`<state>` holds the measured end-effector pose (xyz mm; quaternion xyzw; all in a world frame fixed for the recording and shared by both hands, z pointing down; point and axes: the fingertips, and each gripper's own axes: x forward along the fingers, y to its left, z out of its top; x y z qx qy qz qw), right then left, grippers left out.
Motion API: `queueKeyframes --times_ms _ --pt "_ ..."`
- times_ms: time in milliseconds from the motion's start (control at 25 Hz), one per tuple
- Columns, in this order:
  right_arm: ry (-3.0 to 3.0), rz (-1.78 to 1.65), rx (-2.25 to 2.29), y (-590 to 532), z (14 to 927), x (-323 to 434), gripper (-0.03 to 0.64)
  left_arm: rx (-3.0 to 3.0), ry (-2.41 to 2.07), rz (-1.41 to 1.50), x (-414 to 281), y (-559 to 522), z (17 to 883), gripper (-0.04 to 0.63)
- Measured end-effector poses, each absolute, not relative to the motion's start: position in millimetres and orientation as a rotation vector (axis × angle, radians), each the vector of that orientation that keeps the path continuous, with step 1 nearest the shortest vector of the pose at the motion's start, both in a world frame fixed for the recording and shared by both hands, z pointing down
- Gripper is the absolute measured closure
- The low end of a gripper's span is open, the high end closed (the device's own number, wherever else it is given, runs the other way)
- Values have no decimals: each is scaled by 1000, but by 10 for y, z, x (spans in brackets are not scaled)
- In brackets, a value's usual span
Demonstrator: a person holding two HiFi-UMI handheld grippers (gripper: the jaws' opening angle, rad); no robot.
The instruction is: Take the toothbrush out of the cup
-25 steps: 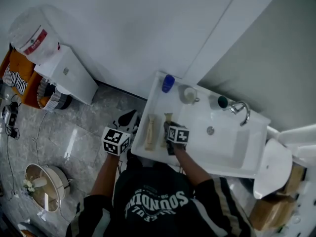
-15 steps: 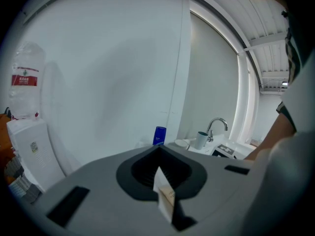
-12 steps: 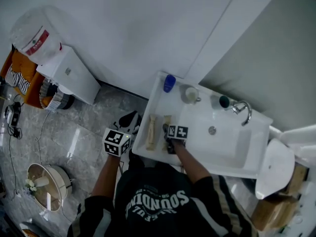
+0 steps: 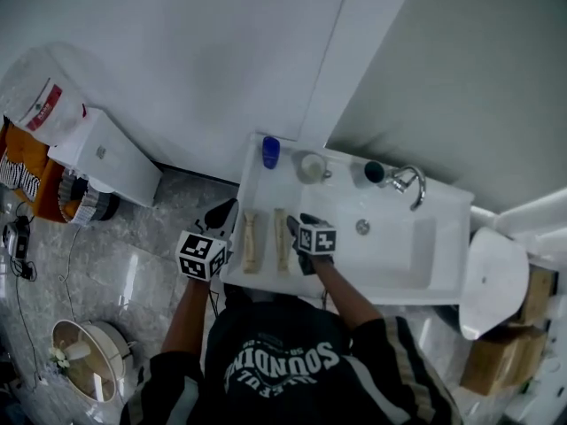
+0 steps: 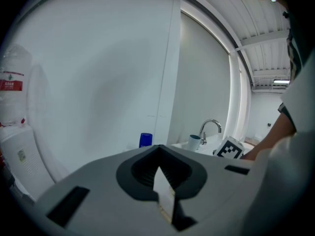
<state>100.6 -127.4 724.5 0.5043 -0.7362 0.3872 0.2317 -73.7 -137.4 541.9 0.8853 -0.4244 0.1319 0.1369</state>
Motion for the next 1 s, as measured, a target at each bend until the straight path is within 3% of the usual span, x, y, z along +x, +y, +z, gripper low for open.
queueKeyframes --times_ms 200,280,680,1000 --pt "-2156 859 1501 -1414 6691 1395 592 2611 -1188 369 -449 -1444 5319 597" --pt "-2196 714 1527 -1439 6453 1535 617 2630 -1165 366 -335 -1467 5284 597" --pt "-2291 428 1850 -1298 5332 1950 618 2743 -1061 326 -7 -1558 5025 597" --pt "-2232 378 1959 -1047 5301 2097 621 2774 -995 300 103 -1559 4986 597"
